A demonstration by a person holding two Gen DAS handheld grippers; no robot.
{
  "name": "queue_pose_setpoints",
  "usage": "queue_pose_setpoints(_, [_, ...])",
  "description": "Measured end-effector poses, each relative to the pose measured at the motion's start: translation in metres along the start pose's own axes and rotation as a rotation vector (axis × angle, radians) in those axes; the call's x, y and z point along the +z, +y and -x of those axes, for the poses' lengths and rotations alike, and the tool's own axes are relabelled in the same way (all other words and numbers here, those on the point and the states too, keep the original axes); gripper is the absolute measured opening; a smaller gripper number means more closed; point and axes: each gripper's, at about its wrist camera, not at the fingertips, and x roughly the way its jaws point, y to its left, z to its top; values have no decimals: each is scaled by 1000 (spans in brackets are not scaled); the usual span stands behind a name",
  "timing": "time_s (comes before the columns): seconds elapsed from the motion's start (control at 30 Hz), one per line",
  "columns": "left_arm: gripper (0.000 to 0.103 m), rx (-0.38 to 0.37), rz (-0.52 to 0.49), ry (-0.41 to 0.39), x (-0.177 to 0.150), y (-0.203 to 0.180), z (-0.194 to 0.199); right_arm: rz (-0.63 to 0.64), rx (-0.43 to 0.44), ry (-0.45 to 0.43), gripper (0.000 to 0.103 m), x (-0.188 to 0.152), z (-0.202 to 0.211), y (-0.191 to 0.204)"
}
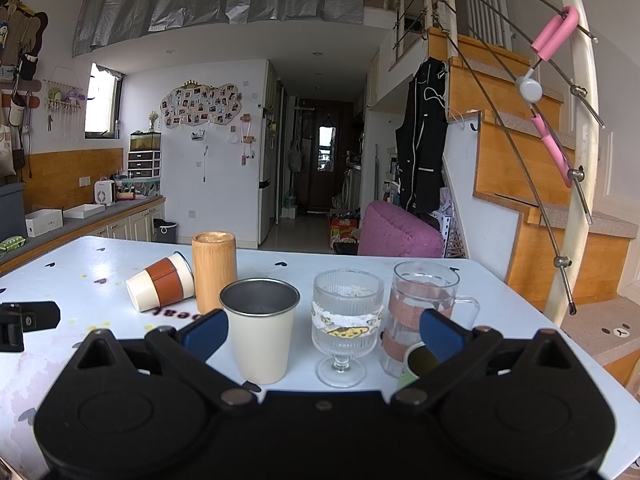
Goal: Flip cup upright
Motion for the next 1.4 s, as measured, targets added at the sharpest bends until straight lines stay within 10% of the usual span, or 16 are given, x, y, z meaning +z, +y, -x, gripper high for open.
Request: queue_pose_setpoints(1.4, [103,-27,-75,12,8,11,-39,-9,23,-4,103,-2,2,-2])
